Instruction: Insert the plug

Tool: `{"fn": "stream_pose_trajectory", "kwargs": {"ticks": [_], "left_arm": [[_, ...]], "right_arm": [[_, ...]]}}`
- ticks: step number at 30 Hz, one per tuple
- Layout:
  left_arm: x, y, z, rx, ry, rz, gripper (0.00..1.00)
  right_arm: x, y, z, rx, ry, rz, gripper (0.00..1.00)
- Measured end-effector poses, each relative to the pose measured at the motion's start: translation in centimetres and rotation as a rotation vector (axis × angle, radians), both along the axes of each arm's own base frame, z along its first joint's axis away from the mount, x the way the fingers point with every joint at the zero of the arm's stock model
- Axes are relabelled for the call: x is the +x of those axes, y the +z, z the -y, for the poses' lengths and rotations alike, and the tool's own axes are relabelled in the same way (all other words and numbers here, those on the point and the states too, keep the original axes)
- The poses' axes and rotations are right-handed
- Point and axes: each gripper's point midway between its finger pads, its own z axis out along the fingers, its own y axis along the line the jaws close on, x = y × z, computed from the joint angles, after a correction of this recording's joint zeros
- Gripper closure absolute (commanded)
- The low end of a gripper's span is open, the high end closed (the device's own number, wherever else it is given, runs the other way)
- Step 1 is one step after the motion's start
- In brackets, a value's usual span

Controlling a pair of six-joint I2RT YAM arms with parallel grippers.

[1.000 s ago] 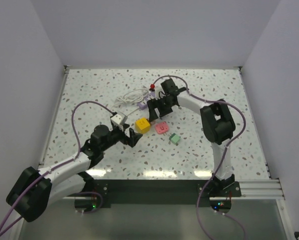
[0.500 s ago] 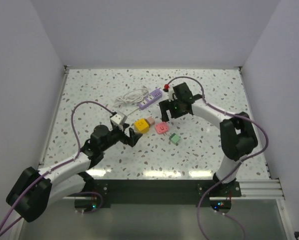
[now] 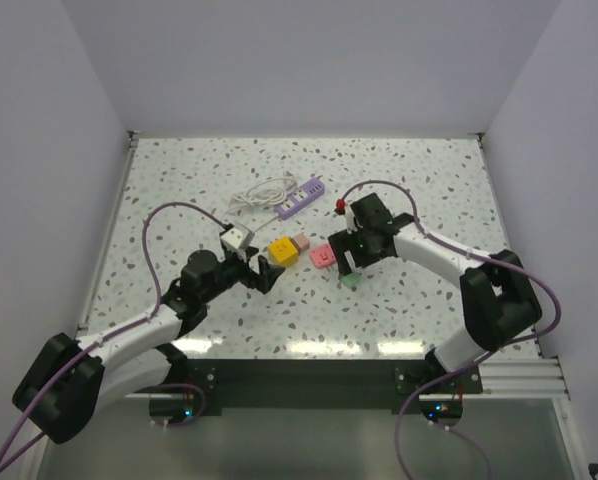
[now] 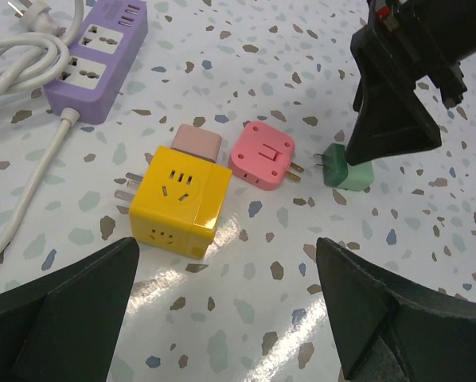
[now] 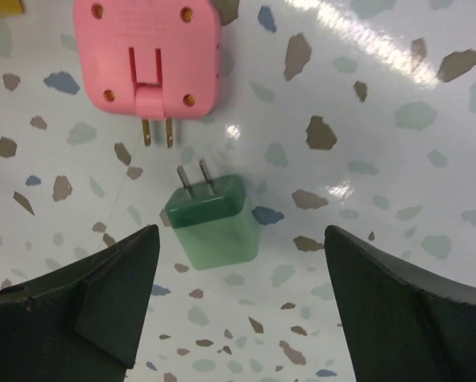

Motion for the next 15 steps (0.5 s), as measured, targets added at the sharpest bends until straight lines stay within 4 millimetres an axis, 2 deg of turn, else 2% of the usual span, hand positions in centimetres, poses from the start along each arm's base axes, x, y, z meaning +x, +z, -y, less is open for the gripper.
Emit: {"fn": "stream_pose_trajectory", "kwargs": {"ticks": [2,10,15], "left_arm": [[0.0,0.0,0.0,0.000,0.000,0.001,0.01],[0.0,0.0,0.0,-0.001,0.000,0.002,0.01],[0.0,0.1,0.0,-0.002,0.000,0.004,0.02]], "right_arm": [[-1.0,-0.5,-0.2,-0.014,0.021,-0.024,0.14],[-2.4,-0.7,-1.7,-0.020,0.082,-0.033,0.16],[-3.4,-2.0,-1.5,-0.044,0.093,-0.071,0.22]]}}
